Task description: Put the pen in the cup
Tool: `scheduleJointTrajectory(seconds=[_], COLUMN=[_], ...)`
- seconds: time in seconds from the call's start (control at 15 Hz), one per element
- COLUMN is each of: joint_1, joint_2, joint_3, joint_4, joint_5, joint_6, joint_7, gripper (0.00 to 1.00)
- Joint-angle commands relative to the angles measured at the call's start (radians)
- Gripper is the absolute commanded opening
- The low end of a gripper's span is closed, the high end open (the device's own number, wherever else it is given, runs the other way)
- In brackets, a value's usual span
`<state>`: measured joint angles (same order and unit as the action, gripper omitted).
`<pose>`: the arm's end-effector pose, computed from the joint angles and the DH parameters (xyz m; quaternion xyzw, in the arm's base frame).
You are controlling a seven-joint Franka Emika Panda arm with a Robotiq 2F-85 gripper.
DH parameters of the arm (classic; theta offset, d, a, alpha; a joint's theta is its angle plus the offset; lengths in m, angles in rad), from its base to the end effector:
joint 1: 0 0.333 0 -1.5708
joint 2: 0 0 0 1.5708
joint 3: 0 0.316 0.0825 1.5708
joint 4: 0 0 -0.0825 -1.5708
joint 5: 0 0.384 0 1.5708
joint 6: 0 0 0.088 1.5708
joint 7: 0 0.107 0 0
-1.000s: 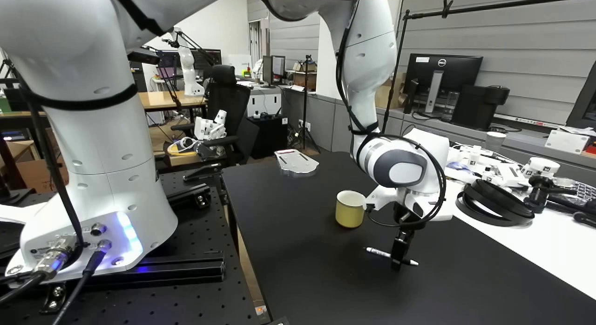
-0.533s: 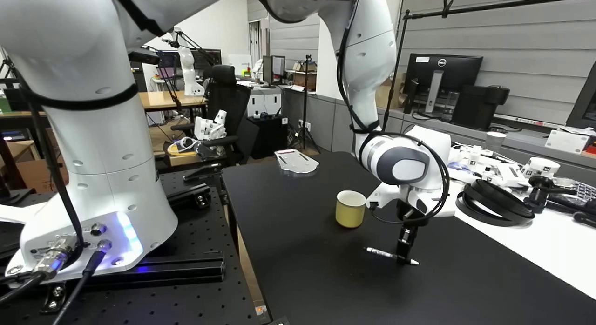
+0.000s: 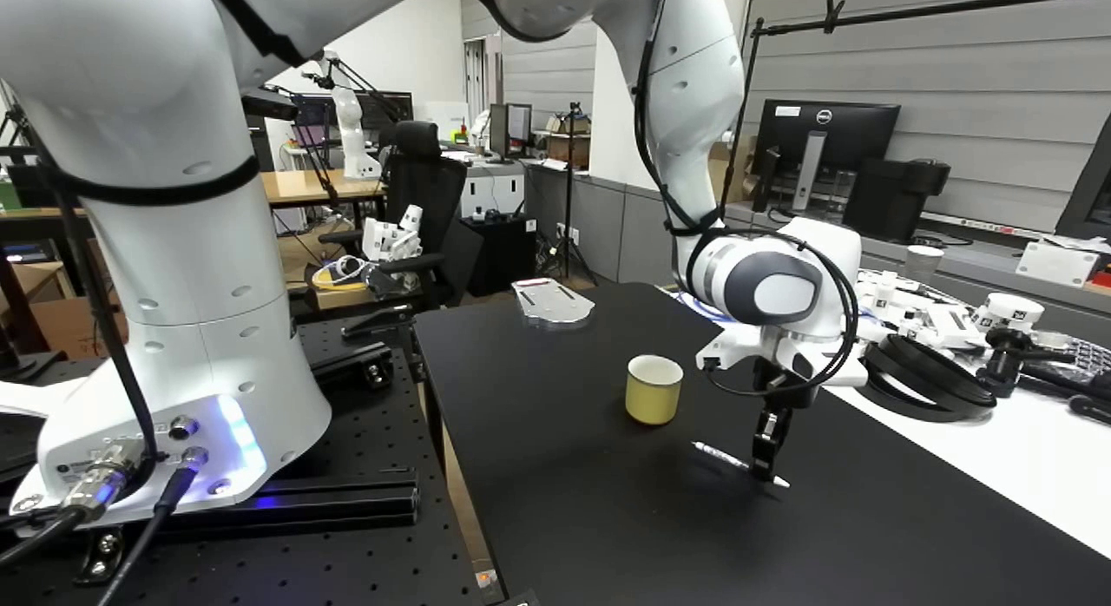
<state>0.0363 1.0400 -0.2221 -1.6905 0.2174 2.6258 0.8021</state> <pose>0.6157 -0.1175 0.0009 0.8557 -0.5140 -0.0185 0.0561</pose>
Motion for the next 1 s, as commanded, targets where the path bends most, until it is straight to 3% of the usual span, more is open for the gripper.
scheduleJointTrajectory(seconds=[0.0, 0.27, 0.93], joint_1=[0.067, 0.184, 0.532], joint_2=[-0.070, -0.145, -0.211], joint_3=[-0.041, -0.108, -0.354], joint_4=[0.001, -0.040, -0.157], joint_5=[-0.027, -0.122, -0.544], joint_6=[-0.088, -0.073, 0.037], joint_7=[0.070, 0.139, 0.429], gripper=[0.03, 0.03, 0.03])
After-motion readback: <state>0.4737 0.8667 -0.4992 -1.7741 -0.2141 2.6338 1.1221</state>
